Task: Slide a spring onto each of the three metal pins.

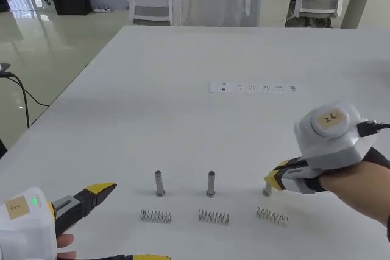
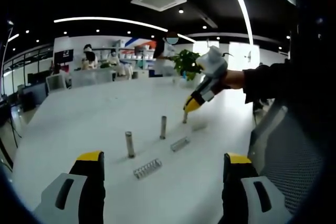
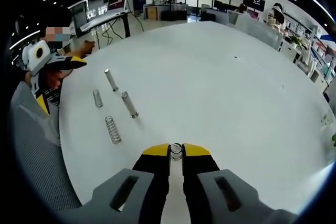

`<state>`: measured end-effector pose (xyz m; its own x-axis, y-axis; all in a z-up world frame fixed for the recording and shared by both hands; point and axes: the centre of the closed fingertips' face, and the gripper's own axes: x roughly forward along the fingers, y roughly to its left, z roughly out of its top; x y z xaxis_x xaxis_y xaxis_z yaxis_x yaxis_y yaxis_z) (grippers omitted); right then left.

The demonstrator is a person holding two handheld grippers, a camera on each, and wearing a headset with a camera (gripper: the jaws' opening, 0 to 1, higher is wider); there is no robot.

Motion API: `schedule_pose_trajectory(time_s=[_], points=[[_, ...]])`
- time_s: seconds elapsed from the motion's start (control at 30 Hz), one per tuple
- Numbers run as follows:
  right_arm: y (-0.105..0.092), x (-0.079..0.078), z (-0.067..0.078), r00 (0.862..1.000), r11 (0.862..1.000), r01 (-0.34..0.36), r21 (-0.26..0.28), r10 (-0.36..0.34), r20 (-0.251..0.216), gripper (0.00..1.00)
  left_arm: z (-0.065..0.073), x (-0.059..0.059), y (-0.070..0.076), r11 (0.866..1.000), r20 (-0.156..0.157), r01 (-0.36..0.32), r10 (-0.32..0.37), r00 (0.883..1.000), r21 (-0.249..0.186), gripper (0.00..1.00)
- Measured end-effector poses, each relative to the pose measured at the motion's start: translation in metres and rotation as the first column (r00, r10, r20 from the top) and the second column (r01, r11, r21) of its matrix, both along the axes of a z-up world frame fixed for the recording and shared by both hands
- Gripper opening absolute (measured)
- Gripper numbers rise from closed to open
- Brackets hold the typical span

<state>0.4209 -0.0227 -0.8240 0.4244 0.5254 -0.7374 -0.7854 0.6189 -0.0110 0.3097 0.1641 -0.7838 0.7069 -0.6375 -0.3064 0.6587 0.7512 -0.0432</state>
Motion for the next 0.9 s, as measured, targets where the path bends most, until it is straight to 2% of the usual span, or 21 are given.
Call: schedule_pose_trajectory(time_s=[0.5, 0.9], points=[[-0.001, -0.002, -0.004, 1.0, 1.0, -0.016, -0.017, 0.016, 0.001, 0.08, 0.0, 0.0, 0.0, 1.0, -0.001, -0.004, 0.004, 1.0, -0.004, 0.9], [-0.011, -0.007, -0.005, 1.0, 0.999, -0.015, -0.034, 0.015, -0.006, 0.12, 0.0, 0.001, 0.001, 1.0, 0.001, -0.005, 0.005, 1.0, -0.007, 0.9]])
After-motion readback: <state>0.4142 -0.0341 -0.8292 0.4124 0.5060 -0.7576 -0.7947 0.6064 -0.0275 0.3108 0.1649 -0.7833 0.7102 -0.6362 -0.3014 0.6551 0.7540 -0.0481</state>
